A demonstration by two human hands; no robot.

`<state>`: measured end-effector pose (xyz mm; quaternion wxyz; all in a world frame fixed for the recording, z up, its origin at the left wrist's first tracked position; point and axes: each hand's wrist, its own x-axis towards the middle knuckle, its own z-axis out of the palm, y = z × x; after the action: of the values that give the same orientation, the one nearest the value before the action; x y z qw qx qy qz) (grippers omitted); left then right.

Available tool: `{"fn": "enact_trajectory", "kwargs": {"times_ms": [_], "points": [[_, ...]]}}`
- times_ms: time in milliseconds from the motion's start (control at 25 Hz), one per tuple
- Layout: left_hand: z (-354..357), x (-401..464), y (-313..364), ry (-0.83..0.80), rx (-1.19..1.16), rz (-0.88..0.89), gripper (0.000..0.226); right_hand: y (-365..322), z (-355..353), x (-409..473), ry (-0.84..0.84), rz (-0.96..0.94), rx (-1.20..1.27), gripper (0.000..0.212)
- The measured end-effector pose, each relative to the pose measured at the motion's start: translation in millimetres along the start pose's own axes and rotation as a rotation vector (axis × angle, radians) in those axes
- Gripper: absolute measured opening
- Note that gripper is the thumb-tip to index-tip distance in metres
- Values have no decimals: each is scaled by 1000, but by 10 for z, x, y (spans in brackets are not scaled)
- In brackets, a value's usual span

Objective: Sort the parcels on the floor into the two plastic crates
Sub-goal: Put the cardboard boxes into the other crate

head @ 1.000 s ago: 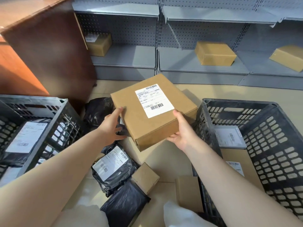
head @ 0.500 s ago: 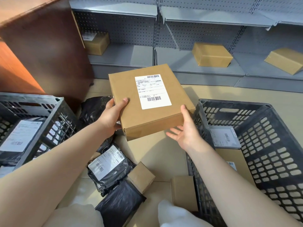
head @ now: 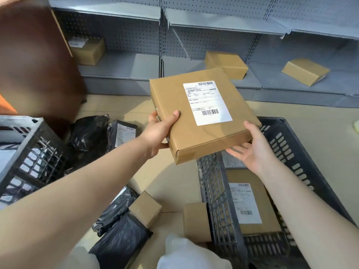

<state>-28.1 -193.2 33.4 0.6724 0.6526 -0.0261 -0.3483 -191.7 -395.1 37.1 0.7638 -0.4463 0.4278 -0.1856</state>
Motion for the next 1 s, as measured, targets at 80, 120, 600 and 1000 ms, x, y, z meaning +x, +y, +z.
{"fn": "enact_trajectory", "kwargs": {"times_ms": [80, 120, 600, 1000], "points": [[276, -41, -37, -47, -5, -15, 85, -149, -299, -1, 75, -56, -76, 37], [400, -65, -69, -69, 5, -18, 84, -219, -447, 7, 112, -78, -117, 44], [1463, -226, -647, -409, 331, 13, 79, -447, -2051, 4, 192, -98, -148, 22], [1240, -141, -1064, -257, 911, 299, 64, 283, -2362, 162, 233, 16, -309, 51]]}}
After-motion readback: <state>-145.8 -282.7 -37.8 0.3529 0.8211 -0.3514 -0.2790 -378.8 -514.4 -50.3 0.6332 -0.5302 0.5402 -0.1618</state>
